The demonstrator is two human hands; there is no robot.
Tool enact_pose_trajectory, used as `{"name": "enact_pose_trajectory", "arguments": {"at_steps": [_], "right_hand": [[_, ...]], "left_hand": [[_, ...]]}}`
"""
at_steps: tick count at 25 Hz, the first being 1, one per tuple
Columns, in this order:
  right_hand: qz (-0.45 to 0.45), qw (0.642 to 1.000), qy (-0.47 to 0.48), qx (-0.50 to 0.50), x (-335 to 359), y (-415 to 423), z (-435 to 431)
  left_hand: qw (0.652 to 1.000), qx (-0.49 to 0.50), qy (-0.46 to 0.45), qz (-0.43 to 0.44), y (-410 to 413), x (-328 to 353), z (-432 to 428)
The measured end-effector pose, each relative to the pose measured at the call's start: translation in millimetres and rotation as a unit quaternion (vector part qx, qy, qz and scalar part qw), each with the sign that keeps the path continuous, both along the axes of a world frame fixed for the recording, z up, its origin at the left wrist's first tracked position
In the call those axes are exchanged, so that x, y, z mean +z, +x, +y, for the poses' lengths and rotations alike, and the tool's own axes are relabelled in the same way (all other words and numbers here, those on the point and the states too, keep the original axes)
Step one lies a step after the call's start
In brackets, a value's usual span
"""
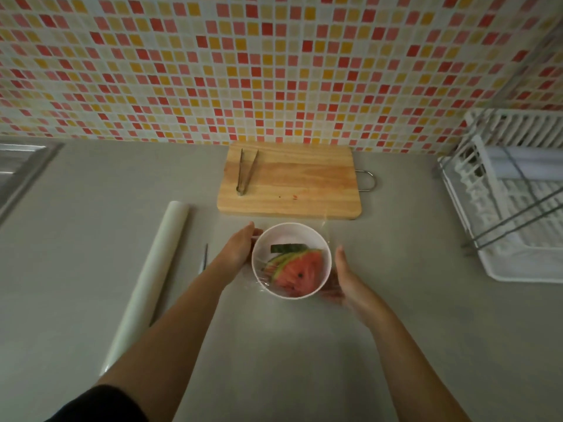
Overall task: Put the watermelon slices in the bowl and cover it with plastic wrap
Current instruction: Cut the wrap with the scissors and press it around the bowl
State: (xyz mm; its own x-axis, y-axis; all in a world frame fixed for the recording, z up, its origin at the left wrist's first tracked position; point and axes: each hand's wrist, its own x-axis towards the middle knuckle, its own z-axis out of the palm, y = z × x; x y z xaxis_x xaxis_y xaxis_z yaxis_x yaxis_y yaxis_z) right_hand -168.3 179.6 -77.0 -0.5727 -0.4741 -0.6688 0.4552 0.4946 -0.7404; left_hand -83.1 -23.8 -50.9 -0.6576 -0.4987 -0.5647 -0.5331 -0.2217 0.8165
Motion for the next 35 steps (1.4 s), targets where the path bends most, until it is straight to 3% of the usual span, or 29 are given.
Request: {"name": "enact_pose_trajectory", "arguments": {"at_steps": [5,10,14,16,19,21,24,27,31,35], "right_hand": [[0.145,0.987,0.064,-0.028,4.4,-23.3,-23.0],[0.068,0.986,-0.06,-0.142,8.1,-51.1,-48.5],[0.018,0.964,-0.09,-0.251,4.9,-55.5,-47.2],[-0.002,0.97,-0.074,-0.23,5.6,-58.0,-41.8],[-0.031,0.995,-0.028,-0.09,13.3,-63.0,-39.1],[-0.038,0.999,0.005,-0.009,18.5,-66.1,-41.1],[-0.052,0.998,0.006,0.041,21.0,-64.8,-44.2],[-0.04,0.999,-0.015,0.018,19.5,-62.0,-47.0],[-0.042,0.987,-0.108,-0.109,14.5,-60.0,-49.1],[0.051,0.991,-0.052,-0.113,10.3,-59.3,-53.2]], "left_hand": [[0.985,-0.11,-0.132,-0.005,7.4,-6.5,-11.3],[0.989,-0.093,-0.115,0.008,3.3,-15.0,-19.6],[0.973,-0.053,-0.224,-0.019,6.9,-25.8,-29.9],[0.955,-0.014,-0.291,-0.047,10.3,-26.2,-36.1],[0.96,0.02,-0.281,-0.003,7.7,-14.1,-35.3],[0.953,-0.043,-0.3,0.03,3.0,-7.4,-25.1],[0.926,-0.139,-0.351,0.012,-0.5,-4.7,-16.0],[0.921,-0.148,-0.36,0.015,0.3,-6.1,-18.1],[0.922,-0.154,-0.354,0.027,6.4,-5.4,-23.2],[0.935,-0.132,-0.327,0.023,6.0,-4.0,-23.3]]}}
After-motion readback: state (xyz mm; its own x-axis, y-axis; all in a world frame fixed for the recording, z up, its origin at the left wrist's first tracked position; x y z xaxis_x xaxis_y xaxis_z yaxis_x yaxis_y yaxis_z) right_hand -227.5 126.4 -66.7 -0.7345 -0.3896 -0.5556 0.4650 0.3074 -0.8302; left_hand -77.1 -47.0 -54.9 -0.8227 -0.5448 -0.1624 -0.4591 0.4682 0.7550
